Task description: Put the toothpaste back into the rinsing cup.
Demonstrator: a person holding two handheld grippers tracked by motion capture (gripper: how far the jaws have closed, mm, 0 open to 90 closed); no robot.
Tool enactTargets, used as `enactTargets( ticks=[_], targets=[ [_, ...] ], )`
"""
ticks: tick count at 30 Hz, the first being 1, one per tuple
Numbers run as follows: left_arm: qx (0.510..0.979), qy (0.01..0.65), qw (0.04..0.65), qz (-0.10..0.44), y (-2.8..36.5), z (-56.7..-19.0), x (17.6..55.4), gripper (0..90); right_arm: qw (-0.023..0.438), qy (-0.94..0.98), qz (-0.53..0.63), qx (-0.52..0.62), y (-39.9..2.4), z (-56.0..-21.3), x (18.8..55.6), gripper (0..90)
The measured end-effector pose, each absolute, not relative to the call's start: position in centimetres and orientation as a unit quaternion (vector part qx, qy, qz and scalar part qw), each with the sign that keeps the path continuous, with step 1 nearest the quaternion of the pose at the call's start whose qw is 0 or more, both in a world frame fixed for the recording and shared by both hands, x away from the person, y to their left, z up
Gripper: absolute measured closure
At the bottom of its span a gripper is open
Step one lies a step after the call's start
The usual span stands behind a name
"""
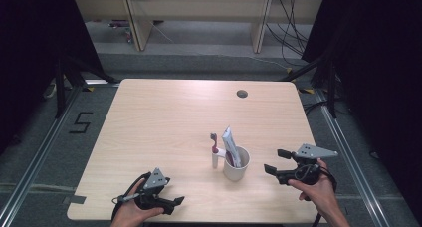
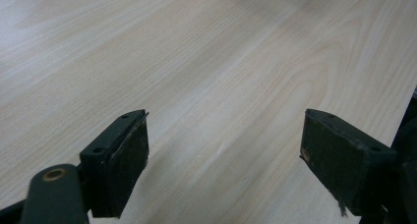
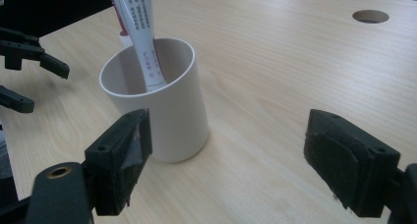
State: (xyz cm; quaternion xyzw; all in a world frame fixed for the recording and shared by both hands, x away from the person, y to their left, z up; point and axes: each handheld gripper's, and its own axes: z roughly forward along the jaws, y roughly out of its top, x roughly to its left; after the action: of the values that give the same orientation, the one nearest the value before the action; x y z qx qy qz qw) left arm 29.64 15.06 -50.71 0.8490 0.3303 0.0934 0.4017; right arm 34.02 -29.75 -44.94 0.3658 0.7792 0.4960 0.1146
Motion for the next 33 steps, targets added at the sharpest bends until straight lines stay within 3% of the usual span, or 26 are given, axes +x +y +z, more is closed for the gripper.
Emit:
enactTargets(
  ticks=[4,11,12,19,33],
  targets=[
    [0.849,0.332,0.4,0.096,15.1,-50.7,29.5,18.0,0.136,0.785,0.492,0.35,-30.1,-45.1,34.2,19.3],
    [0.852,0.33,0.395,0.1,15.1,-50.8,29.4,18.0,0.114,0.785,0.483,0.371,-30.2,-45.4,33.3,19.4],
    [0.85,0.33,0.399,0.098,15.0,-50.8,29.4,18.0,0.134,0.787,0.485,0.357,-30.4,-45.5,33.5,19.4],
    [0.851,0.331,0.396,0.098,15.0,-50.8,29.3,18.1,0.113,0.782,0.485,0.375,-30.7,-46.2,32.9,19.4],
    [0.853,0.328,0.395,0.096,15.0,-50.8,29.3,18.1,0.126,0.788,0.474,0.374,-31.9,-46.8,31.3,18.3]
  ],
)
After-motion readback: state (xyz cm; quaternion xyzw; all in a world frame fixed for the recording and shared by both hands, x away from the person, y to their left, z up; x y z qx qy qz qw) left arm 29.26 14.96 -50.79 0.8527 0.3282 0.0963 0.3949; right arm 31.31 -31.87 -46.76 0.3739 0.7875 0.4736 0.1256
